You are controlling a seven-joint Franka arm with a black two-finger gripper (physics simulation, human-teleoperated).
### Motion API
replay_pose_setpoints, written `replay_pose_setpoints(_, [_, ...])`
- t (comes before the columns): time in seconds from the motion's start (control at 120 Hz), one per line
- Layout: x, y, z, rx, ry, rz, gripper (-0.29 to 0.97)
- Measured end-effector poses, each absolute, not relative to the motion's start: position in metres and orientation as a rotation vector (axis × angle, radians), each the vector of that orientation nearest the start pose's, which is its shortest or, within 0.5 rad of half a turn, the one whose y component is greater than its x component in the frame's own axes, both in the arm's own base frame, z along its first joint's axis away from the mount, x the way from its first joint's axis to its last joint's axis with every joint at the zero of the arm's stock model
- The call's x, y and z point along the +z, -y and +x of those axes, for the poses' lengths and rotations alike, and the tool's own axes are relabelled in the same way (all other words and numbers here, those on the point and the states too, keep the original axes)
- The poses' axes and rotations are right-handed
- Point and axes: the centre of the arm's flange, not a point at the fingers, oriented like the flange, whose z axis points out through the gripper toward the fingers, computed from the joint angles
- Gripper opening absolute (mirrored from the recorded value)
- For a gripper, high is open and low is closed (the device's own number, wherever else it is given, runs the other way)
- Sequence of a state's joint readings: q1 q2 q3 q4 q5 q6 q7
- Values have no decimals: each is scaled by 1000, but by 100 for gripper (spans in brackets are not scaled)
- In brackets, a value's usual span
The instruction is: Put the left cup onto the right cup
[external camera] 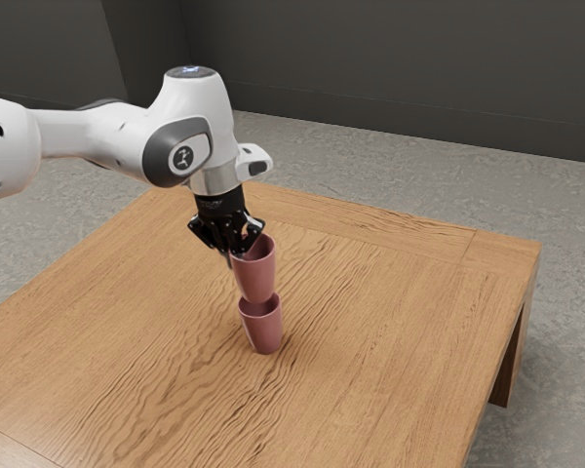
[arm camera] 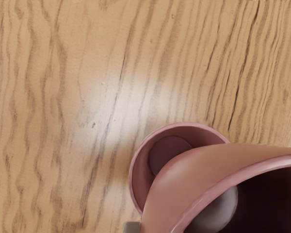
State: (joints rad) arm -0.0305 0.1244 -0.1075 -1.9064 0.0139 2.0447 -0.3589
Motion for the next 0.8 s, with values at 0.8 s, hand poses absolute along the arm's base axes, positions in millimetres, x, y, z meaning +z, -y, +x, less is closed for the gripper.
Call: replay_pose_setpoints(0.8, [417, 75, 590, 17, 368, -3121, -10])
